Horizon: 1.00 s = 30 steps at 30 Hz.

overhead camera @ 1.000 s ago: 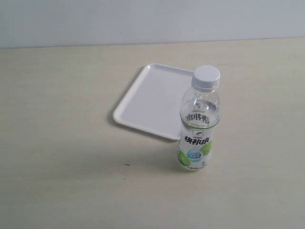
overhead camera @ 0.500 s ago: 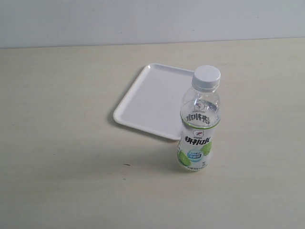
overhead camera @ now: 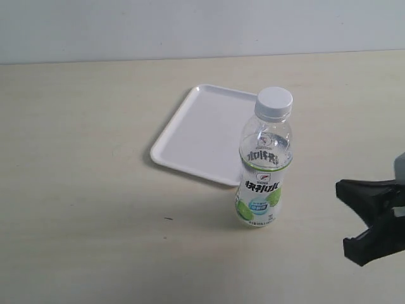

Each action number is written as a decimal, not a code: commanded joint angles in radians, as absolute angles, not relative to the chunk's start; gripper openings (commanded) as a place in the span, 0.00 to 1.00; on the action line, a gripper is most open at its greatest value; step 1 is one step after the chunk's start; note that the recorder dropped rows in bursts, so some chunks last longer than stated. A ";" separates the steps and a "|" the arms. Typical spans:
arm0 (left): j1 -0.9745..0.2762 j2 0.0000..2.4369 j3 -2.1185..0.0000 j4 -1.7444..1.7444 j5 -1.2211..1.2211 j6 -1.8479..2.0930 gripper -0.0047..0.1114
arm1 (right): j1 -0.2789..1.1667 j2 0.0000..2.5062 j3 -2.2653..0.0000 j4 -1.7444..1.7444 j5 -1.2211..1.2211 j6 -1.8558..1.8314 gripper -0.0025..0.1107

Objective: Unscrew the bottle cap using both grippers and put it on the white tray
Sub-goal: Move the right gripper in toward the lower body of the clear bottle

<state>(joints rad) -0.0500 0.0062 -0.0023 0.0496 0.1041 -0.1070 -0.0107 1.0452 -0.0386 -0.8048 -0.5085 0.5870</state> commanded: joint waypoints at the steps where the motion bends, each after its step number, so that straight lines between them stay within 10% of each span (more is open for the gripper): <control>1: -0.049 0.000 0.000 0.042 0.104 -0.108 0.04 | -0.017 1.219 -0.049 -0.894 -0.654 0.560 0.02; 9: -0.049 0.000 0.000 0.042 0.104 -0.108 0.04 | -0.017 1.401 -0.049 -0.939 -0.895 0.425 0.06; 20: -0.049 0.000 0.000 0.042 0.104 -0.108 0.04 | -0.017 1.578 -0.128 -0.941 -0.997 0.380 0.64; 30: -0.049 0.000 0.000 0.042 0.104 -0.108 0.04 | -0.017 1.671 -0.218 -0.979 -1.026 0.239 0.67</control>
<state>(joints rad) -0.0500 0.0062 -0.0023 0.0496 0.1041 -0.1065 -0.0144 1.6514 -0.1916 -0.9660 -1.0055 0.2858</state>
